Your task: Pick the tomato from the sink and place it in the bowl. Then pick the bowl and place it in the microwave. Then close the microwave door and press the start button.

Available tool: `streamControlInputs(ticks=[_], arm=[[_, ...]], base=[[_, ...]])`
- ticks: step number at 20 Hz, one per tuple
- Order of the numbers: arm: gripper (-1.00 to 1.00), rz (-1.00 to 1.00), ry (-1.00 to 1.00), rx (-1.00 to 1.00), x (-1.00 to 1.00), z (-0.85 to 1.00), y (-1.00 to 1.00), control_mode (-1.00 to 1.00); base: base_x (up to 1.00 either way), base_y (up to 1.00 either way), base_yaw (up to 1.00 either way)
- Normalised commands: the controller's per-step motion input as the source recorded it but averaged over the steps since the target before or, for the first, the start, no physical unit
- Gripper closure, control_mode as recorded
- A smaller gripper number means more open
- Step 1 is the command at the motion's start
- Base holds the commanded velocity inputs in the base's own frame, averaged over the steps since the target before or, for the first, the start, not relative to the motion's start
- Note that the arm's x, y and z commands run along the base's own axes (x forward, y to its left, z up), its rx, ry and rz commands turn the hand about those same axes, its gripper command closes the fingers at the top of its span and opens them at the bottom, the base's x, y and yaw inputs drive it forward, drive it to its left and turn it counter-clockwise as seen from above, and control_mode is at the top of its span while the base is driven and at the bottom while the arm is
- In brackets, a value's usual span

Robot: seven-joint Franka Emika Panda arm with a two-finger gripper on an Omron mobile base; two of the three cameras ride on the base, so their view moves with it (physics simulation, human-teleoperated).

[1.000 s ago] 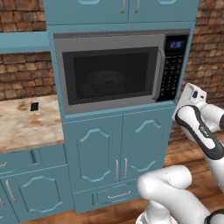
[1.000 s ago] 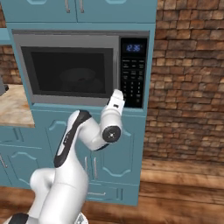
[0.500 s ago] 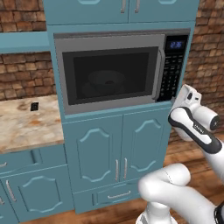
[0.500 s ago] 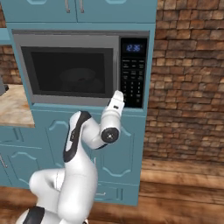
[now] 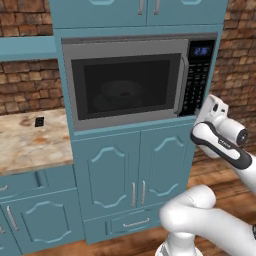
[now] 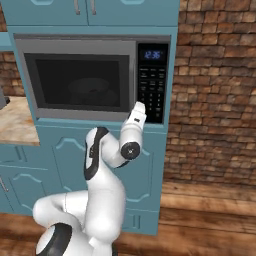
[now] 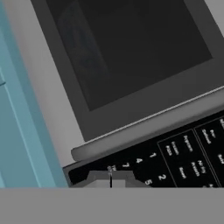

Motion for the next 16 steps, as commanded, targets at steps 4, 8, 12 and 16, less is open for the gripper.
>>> streamControlInputs(ticks=[4, 8, 12, 16], arm=[[1.00, -0.02, 0.00, 0.00, 0.30, -0.06, -0.01, -1.00], [1.00, 0.00, 0.01, 0.00, 0.23, -0.15, -0.04, -1.00], [1.00, 0.00, 0.01, 0.00, 0.19, -0.22, -0.17, -1.00], [1.00, 0.00, 0.02, 0.00, 0.32, -0.13, -0.11, -1.00]], base=[[0.00, 0.00, 0.00], [0.00, 0.00, 0.00], [0.00, 0.00, 0.00], [0.00, 0.00, 0.00]])
